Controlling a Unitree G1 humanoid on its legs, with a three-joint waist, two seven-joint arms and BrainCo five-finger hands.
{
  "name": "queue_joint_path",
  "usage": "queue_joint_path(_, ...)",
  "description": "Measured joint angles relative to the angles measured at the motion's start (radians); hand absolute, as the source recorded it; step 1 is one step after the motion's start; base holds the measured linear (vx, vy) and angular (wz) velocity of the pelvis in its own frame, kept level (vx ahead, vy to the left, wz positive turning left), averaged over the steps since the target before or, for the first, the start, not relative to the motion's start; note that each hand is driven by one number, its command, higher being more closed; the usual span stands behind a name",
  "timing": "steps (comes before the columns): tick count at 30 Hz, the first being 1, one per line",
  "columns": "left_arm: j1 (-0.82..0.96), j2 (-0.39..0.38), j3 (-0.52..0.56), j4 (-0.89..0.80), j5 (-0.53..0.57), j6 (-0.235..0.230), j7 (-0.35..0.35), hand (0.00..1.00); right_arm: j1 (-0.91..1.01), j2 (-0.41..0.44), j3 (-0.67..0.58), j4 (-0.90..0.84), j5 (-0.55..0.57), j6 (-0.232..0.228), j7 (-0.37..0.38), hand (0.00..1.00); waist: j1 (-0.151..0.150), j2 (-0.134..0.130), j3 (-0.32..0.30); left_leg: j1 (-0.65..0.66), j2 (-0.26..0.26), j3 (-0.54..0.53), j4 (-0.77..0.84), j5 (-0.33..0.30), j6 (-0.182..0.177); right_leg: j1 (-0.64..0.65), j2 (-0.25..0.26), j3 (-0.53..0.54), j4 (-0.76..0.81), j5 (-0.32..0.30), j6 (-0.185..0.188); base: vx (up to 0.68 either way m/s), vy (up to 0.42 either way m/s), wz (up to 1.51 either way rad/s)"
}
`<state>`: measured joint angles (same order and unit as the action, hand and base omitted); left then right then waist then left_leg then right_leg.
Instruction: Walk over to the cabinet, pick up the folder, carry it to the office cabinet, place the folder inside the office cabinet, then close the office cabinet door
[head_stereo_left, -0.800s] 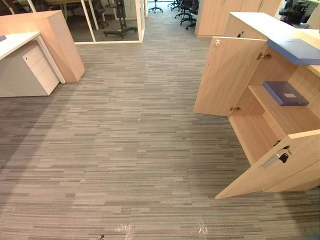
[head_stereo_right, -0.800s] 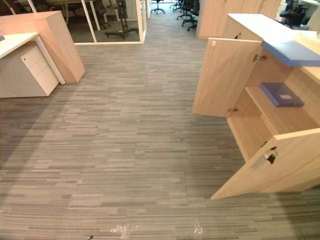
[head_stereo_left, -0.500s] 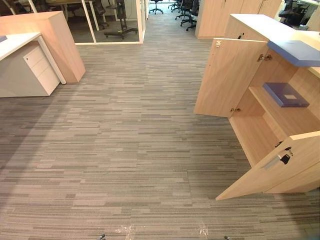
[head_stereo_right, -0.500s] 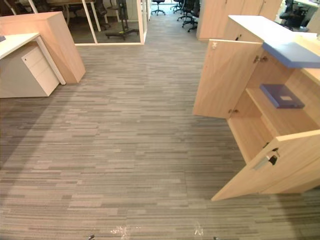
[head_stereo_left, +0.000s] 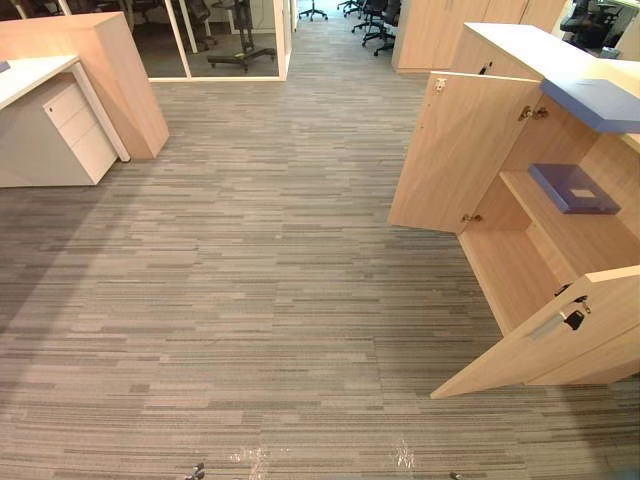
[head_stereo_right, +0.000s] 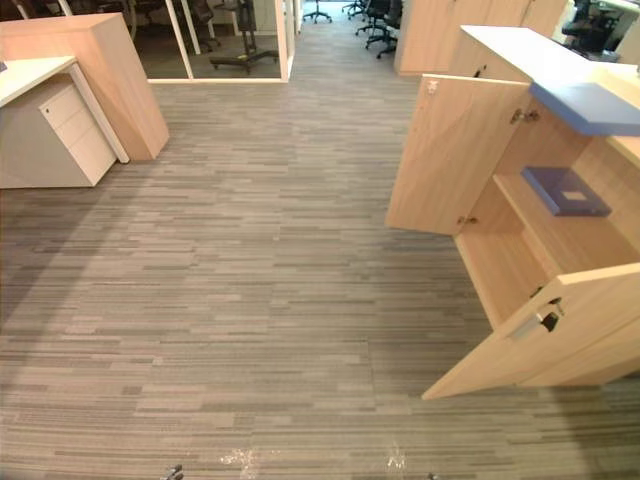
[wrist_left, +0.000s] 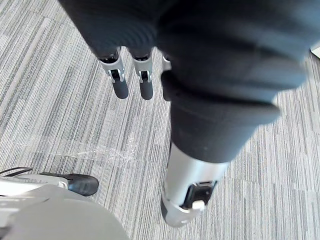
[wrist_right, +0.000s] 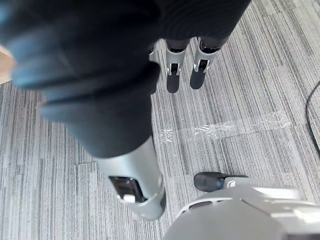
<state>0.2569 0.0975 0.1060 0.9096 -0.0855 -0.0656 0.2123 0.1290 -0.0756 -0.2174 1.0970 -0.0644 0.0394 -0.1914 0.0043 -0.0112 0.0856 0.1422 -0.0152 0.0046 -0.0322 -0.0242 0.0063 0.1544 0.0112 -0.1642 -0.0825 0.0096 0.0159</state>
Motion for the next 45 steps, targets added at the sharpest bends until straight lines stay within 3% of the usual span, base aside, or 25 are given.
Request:
queue_joint_path(4,0.0,-0.002,0.001,-0.001,0.01,-0.005,0.034,0.0,0.001,0.01,-0.031,0.003,0.001,0.0,-0.023,0.0,0.0,-0.004,0.003,0.001,-0.001,0.0,-0.001,0.002,0.001,0.0,-0.001,0.0,0.0,0.0,0.0,0.0,0.0,0.0)
queue_joint_path(10,-0.006,-0.006,0.014,0.013,0.032,0.002,0.03,0.0,-0.009,0.012,-0.034,0.003,-0.093,0.007,-0.025,0.0,0.0,-0.004,0.003,0.003,-0.001,0.002,-0.003,0.003,0.002,0.0,-0.001,0.0,0.0,0.0,0.0,0.0,0.0,0.0)
queue_joint_path(17,-0.037,0.007,0.025,0.082,-0.073,0.013,-0.078,0.0,-0.013,0.011,-0.034,-0.001,-0.056,0.016,-0.008,0.0,-0.002,-0.003,0.016,0.016,-0.002,0.014,-0.018,0.006,0.003,0.001,-0.002,0.009,0.001,0.0,0.0,0.0,0.008,-0.04)
queue_joint_path(24,-0.039,0.006,0.036,0.088,-0.071,0.018,-0.092,0.0,-0.014,0.011,-0.036,-0.003,-0.039,0.02,-0.006,0.0,-0.007,0.004,0.015,0.017,-0.006,0.014,-0.016,0.005,0.003,-0.001,-0.007,0.008,0.01,-0.001,0.001,0.0,0.0,0.0)
queue_joint_path(27,-0.053,0.002,0.036,0.094,-0.067,0.018,-0.094,0.0,-0.025,0.006,-0.041,-0.013,-0.039,0.025,-0.006,0.0,-0.009,0.017,0.043,0.016,-0.008,0.013,0.007,-0.001,0.011,-0.059,-0.026,0.001,0.164,-0.066,0.046,-0.02,0.028,-0.01)
queue_joint_path(29,-0.059,0.002,0.038,0.095,-0.068,0.018,-0.1,0.0,-0.022,0.014,-0.068,-0.045,-0.037,0.029,-0.005,0.0,-0.012,0.018,0.066,0.018,-0.042,0.01,0.019,-0.01,0.031,-0.164,-0.093,-0.019,0.431,-0.162,0.073,-0.04,0.071,0.07)
queue_joint_path(31,-0.059,0.001,0.044,0.094,-0.068,0.018,-0.103,0.0,-0.015,0.016,-0.076,-0.068,-0.035,0.029,-0.01,0.0,-0.012,0.016,0.069,0.024,-0.075,0.005,0.015,-0.006,0.056,-0.261,-0.157,-0.035,0.646,-0.194,0.056,-0.08,0.089,0.16)
queue_joint_path(32,-0.057,-0.006,0.068,0.095,-0.068,0.018,-0.103,0.0,0.005,0.013,-0.076,-0.103,-0.035,0.028,-0.013,0.0,-0.012,0.009,0.073,0.05,-0.105,-0.002,-0.004,-0.003,0.082,-0.332,-0.221,-0.037,0.815,-0.204,0.036,-0.08,0.098,0.18)
queue_joint_path(34,-0.056,-0.016,0.099,0.092,-0.068,0.019,-0.104,0.0,0.02,0.01,-0.076,-0.11,-0.035,0.028,-0.017,0.0,-0.013,0.01,0.073,0.078,-0.115,-0.011,-0.016,-0.004,0.09,-0.351,-0.252,-0.024,0.863,-0.205,0.039,-0.06,0.076,0.12)
queue_joint_path(37,-0.058,-0.026,0.126,0.081,-0.062,0.02,-0.104,0.0,0.025,0.019,-0.075,-0.104,-0.035,0.03,-0.018,0.0,-0.015,0.011,0.077,0.08,-0.086,-0.029,-0.006,-0.017,0.084,-0.349,-0.215,-0.021,0.765,-0.209,0.044,0.01,-0.007,0.09)
queue_joint_path(39,-0.069,-0.031,0.144,0.081,-0.053,0.028,-0.104,0.0,0.024,0.032,-0.077,-0.105,-0.035,0.033,-0.016,0.0,-0.017,0.019,0.089,0.062,-0.047,-0.053,0.032,-0.044,0.069,-0.349,-0.158,-0.021,0.682,-0.212,0.05,0.07,-0.094,0.25)
queue_joint_path(41,-0.081,-0.035,0.179,0.08,-0.039,0.035,-0.105,0.0,0.027,0.038,-0.077,-0.106,-0.036,0.041,-0.011,0.0,-0.014,0.008,0.107,0.046,-0.001,-0.081,0.08,-0.093,0.027,-0.351,-0.104,-0.023,0.561,-0.206,0.052,0.12,-0.209,0.4)
queue_joint_path(42,-0.081,-0.033,0.19,0.079,-0.038,0.037,-0.106,0.0,0.029,0.043,-0.077,-0.107,-0.036,0.041,-0.011,0.0,-0.013,0.0,0.109,0.042,0.001,-0.09,0.091,-0.108,0.018,-0.342,-0.106,-0.02,0.515,-0.205,0.051,0.19,-0.32,0.42)
queue_joint_path(43,-0.083,-0.032,0.204,0.08,-0.036,0.038,-0.107,0.0,0.042,0.049,-0.081,-0.112,-0.037,0.042,-0.008,0.0,-0.01,-0.017,0.103,0.043,0.003,-0.104,0.117,-0.142,-0.001,-0.321,-0.119,-0.047,0.492,-0.145,0.014,0.23,-0.316,0.53)
queue_joint_path(44,-0.077,-0.041,0.203,0.08,-0.025,0.04,-0.109,0.0,0.046,0.05,-0.109,-0.123,-0.04,0.043,-0.005,0.0,-0.013,-0.008,0.101,0.048,0.022,-0.109,0.135,-0.153,-0.019,-0.308,-0.11,-0.087,0.507,-0.18,-0.019,0.3,-0.379,0.52)
queue_joint_path(45,-0.076,-0.043,0.204,0.079,-0.023,0.039,-0.11,0.0,0.046,0.05,-0.114,-0.124,-0.04,0.043,-0.004,0.0,-0.014,-0.006,0.101,0.051,0.028,-0.105,0.141,-0.157,-0.024,-0.309,-0.108,-0.096,0.513,-0.193,-0.029,0.32,-0.316,0.62)
